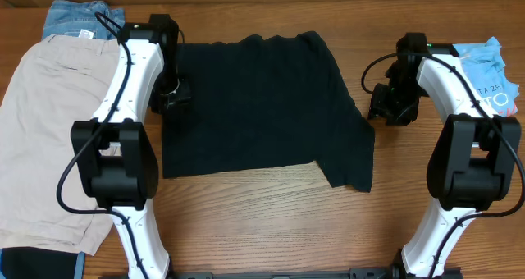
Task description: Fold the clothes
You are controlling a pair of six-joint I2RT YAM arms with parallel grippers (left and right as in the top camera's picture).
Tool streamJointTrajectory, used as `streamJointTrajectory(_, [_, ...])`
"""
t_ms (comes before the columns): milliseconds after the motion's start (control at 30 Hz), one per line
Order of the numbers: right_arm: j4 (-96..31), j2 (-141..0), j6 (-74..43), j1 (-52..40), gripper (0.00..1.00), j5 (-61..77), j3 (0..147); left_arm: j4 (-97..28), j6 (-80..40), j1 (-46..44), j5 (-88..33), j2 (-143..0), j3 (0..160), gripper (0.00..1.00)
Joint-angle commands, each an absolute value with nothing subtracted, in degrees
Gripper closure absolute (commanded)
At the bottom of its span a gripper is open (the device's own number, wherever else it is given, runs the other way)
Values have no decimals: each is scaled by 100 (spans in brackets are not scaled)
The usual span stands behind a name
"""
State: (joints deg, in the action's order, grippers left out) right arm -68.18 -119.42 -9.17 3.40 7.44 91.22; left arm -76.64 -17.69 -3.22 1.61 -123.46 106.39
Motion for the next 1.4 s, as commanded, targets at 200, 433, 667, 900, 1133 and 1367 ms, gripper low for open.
streamJointTrajectory(200, [-6049,-11961,-858,307,57,1256,8654,-7520,-1804,-720,-130,-12877,10328,60])
streamJointTrajectory(433, [-5968,-11961,-858,305,64,1319,8460,-7673,-1804,-825,-106,-13198,10326,56])
streamJointTrajectory(667, [-6226,-11961,-854,303,96,1313,8460,-7979,-1802,-829,-106,-13458,10289,56])
streamJointTrajectory(900, [-6696,-11961,-1931,362,96,-47,8460,-8060,-1804,-829,64,-13458,9929,56])
streamJointTrajectory(1133, [-6845,-11961,-2305,344,94,-674,8460,-7870,-1780,-827,64,-13458,9424,55])
streamJointTrajectory(1367, [-6759,-11959,-1774,309,77,-283,8582,-7793,-1780,-827,207,-13458,9249,56])
